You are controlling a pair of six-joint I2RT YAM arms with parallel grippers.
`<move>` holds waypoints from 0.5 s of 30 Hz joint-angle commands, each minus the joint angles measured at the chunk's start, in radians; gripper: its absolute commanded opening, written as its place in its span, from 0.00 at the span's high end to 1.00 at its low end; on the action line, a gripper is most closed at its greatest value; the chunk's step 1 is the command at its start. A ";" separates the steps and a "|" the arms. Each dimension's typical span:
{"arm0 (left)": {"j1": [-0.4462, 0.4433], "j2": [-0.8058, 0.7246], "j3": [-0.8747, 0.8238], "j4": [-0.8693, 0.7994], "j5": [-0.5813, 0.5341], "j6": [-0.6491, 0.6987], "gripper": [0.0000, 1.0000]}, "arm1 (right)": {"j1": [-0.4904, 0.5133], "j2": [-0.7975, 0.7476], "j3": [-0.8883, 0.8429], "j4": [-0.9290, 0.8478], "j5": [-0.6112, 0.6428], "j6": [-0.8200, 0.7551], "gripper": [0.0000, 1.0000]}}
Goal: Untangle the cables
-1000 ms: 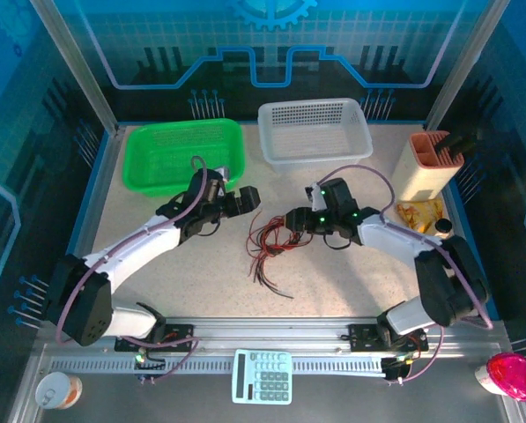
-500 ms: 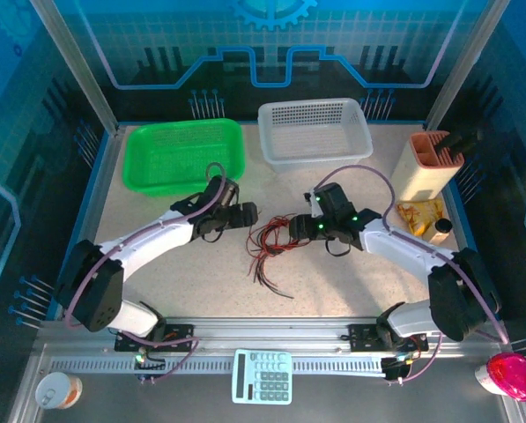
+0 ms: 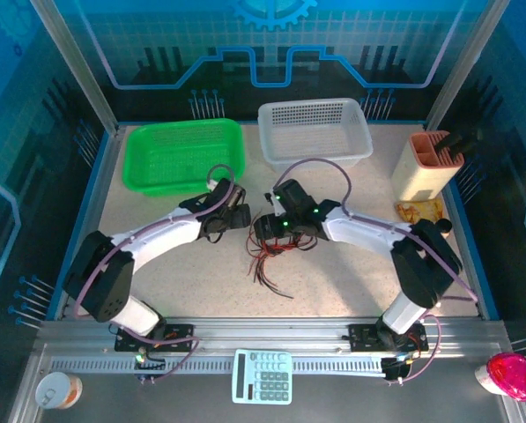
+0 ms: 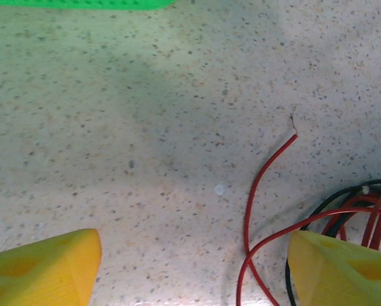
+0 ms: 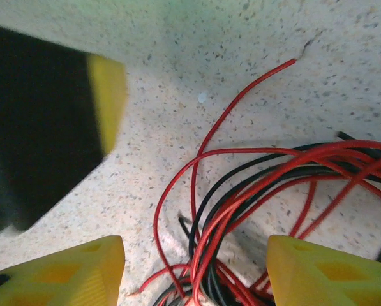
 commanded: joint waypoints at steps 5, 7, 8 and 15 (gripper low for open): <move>0.008 -0.112 -0.053 -0.045 -0.051 -0.031 0.16 | 0.009 0.179 0.078 -0.015 0.004 -0.001 0.89; 0.008 -0.127 -0.055 -0.048 -0.038 -0.029 0.14 | -0.002 0.151 0.079 -0.021 -0.012 -0.011 1.00; 0.009 -0.135 -0.056 -0.047 -0.029 -0.025 0.14 | -0.006 0.110 0.066 -0.009 -0.016 -0.015 1.00; 0.009 -0.167 -0.050 0.011 0.085 -0.015 0.11 | -0.052 -0.168 -0.027 0.114 -0.143 -0.049 1.00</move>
